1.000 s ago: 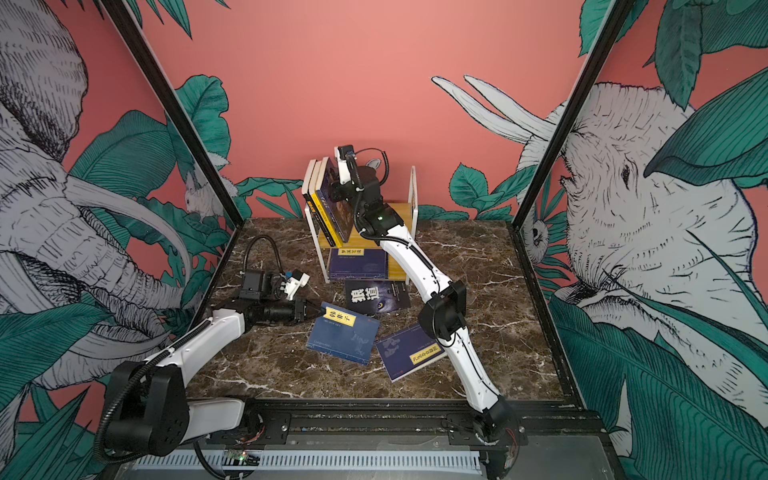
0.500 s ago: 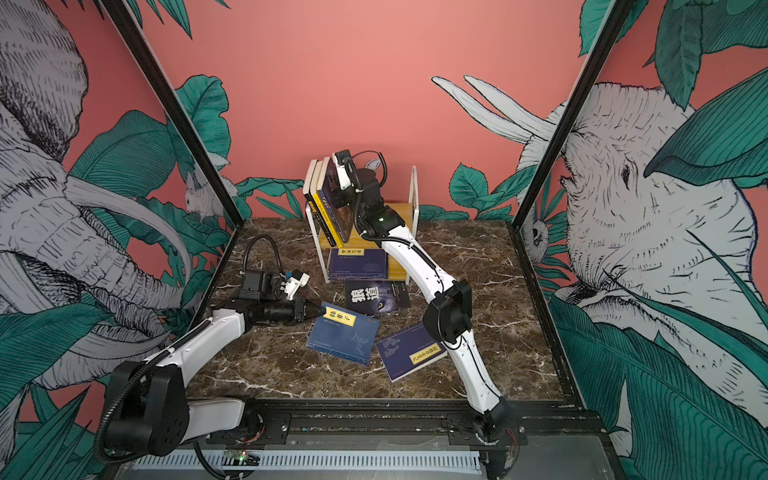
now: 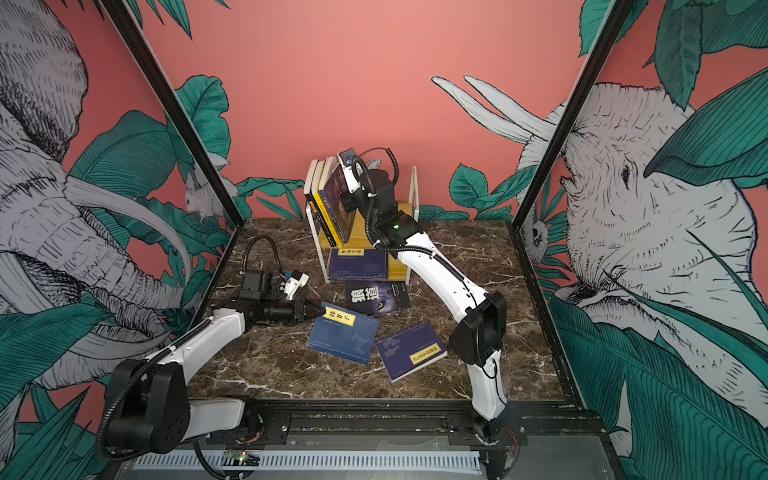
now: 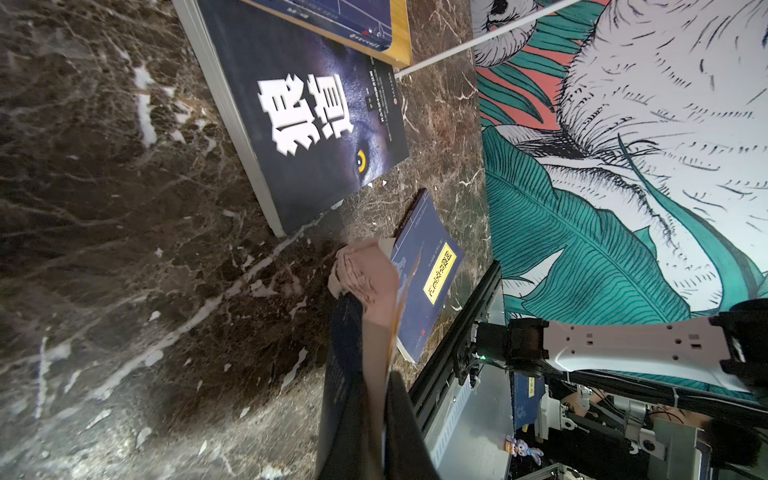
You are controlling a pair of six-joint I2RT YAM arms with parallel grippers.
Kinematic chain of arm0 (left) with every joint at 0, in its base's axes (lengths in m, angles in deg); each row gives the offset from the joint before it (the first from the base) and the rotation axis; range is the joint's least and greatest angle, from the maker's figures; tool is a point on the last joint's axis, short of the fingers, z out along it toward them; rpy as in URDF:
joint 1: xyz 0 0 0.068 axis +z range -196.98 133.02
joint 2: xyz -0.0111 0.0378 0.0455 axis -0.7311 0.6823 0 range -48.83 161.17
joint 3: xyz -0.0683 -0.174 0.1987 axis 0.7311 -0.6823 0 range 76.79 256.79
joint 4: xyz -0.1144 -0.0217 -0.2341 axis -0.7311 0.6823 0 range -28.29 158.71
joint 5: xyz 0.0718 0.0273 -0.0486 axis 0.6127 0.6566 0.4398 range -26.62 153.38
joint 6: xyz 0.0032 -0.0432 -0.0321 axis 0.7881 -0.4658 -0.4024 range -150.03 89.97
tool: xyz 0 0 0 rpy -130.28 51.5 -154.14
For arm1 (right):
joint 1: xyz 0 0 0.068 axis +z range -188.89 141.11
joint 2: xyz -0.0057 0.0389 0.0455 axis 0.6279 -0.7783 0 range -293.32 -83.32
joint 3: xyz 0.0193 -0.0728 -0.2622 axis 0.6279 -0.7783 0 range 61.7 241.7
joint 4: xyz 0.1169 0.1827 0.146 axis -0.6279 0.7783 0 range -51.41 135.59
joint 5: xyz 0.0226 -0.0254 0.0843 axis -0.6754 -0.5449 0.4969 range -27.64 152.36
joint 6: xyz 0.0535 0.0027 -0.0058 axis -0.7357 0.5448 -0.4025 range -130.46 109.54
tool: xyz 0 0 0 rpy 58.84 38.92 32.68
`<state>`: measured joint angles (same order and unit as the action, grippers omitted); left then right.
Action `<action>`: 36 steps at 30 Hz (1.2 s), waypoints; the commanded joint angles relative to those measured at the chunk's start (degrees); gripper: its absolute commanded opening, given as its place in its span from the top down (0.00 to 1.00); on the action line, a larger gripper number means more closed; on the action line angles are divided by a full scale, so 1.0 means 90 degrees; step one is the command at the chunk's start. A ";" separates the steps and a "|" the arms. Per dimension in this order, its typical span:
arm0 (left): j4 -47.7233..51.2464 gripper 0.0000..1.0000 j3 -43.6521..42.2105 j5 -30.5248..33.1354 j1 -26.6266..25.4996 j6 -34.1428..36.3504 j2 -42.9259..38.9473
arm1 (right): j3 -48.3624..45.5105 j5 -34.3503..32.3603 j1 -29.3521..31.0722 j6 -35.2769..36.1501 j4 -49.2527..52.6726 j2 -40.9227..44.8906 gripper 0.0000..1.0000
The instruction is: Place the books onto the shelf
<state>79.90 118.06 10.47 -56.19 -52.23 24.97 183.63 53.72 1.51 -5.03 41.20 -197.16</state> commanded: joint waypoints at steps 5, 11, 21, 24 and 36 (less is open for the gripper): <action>-0.0553 1.00 -0.0056 -0.0254 0.0116 -0.0480 -0.0225 | -0.1006 -0.0455 0.0069 0.0166 -0.0404 0.0831 1.00; -0.1261 1.00 -0.0250 -0.0407 0.0443 -0.1390 -0.0348 | -0.3543 -0.0969 0.0478 0.0571 -0.1132 0.2575 0.90; -0.1953 1.00 -0.0292 -0.0693 0.0692 -0.2670 -0.0204 | -0.6376 -0.2255 0.2061 0.2137 -0.1921 0.4051 0.51; -0.2282 1.00 -0.0260 -0.0846 0.0848 -0.3349 -0.0123 | -0.6976 -0.2789 0.2644 0.2668 -0.2282 0.4126 0.42; -0.2434 1.00 -0.0175 -0.1086 0.0944 -0.3663 -0.0023 | -0.8180 -0.4232 0.4187 0.4336 -0.4140 0.2998 0.28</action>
<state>59.95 115.81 3.50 -48.04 -83.24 24.69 110.78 20.74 37.68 29.44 11.98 -168.24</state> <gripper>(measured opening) 0.081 0.721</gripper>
